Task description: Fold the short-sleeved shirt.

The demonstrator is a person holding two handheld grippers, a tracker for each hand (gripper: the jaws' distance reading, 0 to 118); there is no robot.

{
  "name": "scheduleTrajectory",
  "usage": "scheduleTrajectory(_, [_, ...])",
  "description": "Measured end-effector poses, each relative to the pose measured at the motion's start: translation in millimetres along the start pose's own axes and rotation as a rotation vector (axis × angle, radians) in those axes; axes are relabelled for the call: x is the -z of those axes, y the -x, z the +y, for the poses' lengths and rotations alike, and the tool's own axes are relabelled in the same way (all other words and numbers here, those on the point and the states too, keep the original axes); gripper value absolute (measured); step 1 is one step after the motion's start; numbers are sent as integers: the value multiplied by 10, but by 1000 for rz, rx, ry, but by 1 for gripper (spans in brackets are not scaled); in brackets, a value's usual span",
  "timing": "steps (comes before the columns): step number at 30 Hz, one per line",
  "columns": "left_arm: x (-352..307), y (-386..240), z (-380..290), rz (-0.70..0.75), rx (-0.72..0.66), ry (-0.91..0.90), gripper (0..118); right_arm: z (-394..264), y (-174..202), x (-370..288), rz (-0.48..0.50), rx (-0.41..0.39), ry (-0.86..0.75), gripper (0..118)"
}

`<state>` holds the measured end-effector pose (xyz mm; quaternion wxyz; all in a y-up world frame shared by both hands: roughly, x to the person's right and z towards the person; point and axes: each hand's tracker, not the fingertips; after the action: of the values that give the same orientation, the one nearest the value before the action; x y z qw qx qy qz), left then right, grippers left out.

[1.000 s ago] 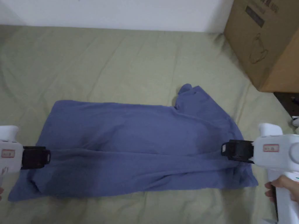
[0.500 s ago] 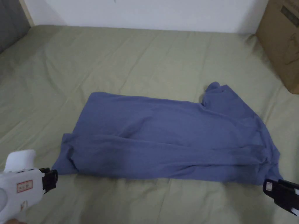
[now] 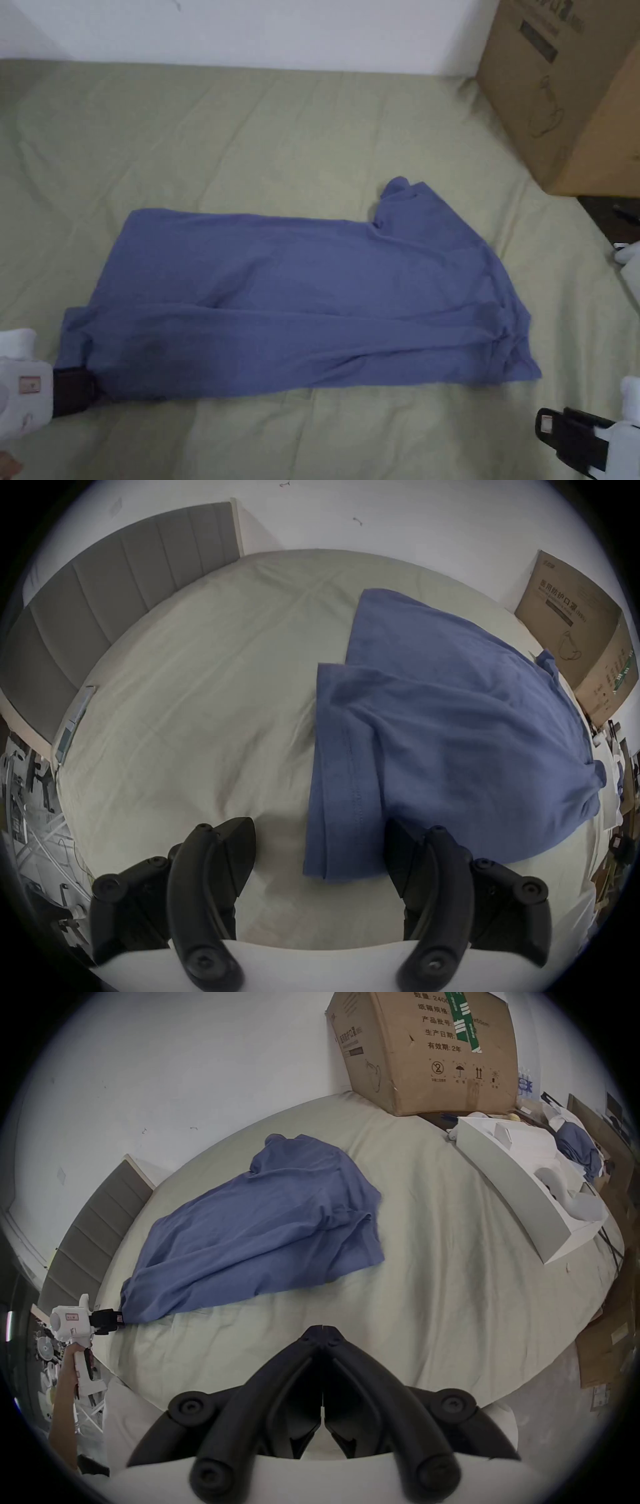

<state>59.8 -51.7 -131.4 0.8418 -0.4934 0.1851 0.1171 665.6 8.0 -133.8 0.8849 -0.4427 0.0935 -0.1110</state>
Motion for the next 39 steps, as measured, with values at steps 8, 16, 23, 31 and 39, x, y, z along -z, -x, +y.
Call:
scheduleTrajectory(8, [-55,-177,98,30,98,-11,5,102,-46,233,3,26,10,3])
scheduleTrajectory(16, [-299,-17,249,-55,27,-42,5,523,-150,810,10,63,56,108])
scheduleTrajectory(23, [-516,-70,266,-61,70,-70,5,670,-36,1336,-163,-41,173,104])
scheduleTrajectory(31, [-514,-114,268,-40,124,-63,5,642,301,1243,-218,-265,149,51])
scheduleTrajectory(39, [-691,-9,321,-73,124,-93,5,799,255,984,-153,-179,137,9])
